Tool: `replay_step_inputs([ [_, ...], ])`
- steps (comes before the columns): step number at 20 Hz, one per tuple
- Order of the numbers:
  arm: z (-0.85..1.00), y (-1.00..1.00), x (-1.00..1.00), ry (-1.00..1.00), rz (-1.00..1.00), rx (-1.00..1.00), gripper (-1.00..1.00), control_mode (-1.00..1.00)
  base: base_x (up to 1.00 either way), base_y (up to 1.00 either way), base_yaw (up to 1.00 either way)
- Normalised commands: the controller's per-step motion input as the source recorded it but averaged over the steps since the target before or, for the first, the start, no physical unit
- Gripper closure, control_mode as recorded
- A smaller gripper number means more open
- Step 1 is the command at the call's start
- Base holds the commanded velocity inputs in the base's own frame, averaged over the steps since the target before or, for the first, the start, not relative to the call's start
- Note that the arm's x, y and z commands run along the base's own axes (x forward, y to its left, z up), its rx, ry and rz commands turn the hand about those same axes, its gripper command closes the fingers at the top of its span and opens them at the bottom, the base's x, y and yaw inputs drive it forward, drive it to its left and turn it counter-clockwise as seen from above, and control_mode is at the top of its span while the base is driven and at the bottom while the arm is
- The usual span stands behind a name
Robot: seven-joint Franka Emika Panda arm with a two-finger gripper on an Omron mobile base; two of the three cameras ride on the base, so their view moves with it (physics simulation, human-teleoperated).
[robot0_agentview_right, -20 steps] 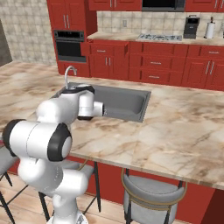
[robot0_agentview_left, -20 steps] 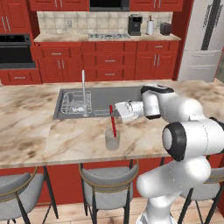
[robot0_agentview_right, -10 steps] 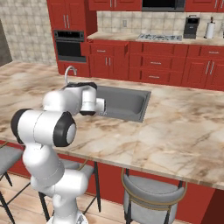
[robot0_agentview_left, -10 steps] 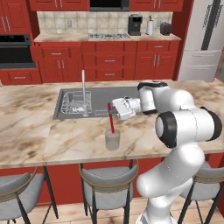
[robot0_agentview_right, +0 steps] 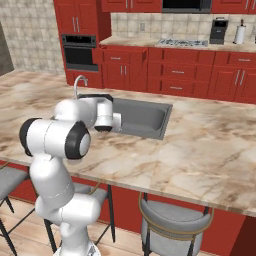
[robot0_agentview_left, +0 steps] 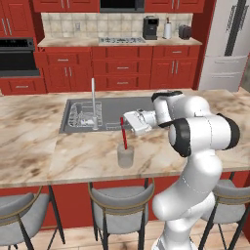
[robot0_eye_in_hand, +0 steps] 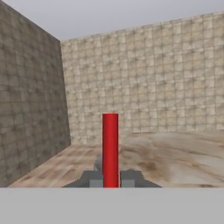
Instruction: Take a straw from the drawer in front and place it inside the glass cup on the dining counter.
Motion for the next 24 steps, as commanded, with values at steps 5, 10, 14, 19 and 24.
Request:
replay_step_inputs([
  [5, -0.11, 0.01, 0.0, -0.01, 0.04, 0.0, 1.0, -1.0, 0.0, 0.0, 0.0],
  [10, -0.07, 0.04, 0.0, -0.03, 0.04, 0.0, 1.0, -1.0, 0.0, 0.0, 0.0],
  [14, -0.09, 0.08, 0.0, -0.02, 0.04, 0.0, 1.0, -1.0, 0.0, 0.0, 0.0],
  [19, -0.13, 0.04, 0.01, -0.01, 0.04, 0.0, 1.0, -1.0, 0.0, 0.0, 0.0],
  [24, -0.13, 0.02, 0.06, 0.0, 0.03, 0.0, 1.0, -1.0, 0.0, 0.0, 0.0],
])
